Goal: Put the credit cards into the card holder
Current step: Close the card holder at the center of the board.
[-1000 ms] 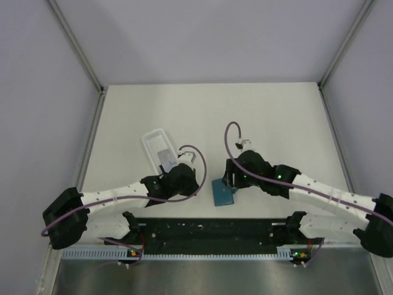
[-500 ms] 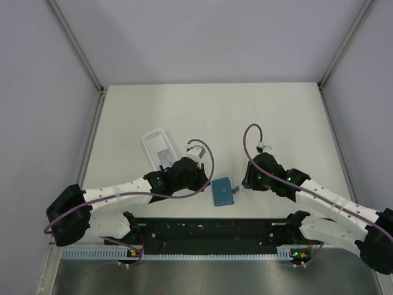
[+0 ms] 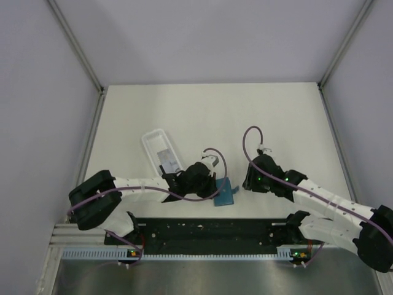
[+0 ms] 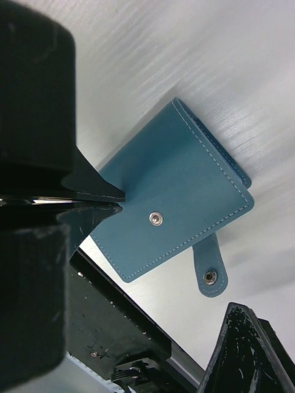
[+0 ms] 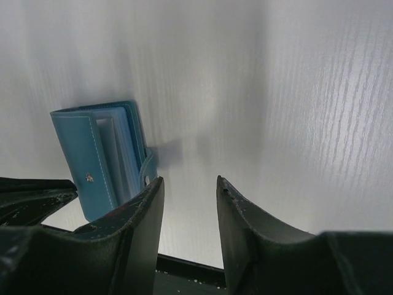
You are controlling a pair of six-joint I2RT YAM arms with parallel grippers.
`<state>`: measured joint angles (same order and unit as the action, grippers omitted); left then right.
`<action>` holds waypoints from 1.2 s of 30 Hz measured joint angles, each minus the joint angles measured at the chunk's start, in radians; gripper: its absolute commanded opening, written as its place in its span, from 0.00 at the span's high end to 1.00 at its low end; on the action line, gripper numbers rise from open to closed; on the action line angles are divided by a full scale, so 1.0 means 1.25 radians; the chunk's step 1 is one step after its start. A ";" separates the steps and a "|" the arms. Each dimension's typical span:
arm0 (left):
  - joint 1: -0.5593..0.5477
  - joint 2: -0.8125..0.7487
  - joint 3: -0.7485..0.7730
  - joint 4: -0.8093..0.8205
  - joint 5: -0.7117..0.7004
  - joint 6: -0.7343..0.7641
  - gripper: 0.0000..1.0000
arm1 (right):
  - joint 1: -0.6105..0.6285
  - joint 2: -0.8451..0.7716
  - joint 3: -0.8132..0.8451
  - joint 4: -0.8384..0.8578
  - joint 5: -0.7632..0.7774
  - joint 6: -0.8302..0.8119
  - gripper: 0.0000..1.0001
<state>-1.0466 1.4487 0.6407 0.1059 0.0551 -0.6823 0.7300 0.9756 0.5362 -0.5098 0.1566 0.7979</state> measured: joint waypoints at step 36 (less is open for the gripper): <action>-0.005 0.066 -0.001 0.045 -0.015 -0.042 1.00 | -0.016 0.096 -0.066 0.231 -0.133 -0.038 0.64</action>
<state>-1.0534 1.5307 0.6392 0.1627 0.0360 -0.7341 0.7101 1.0950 0.4541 -0.2211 -0.0101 0.7502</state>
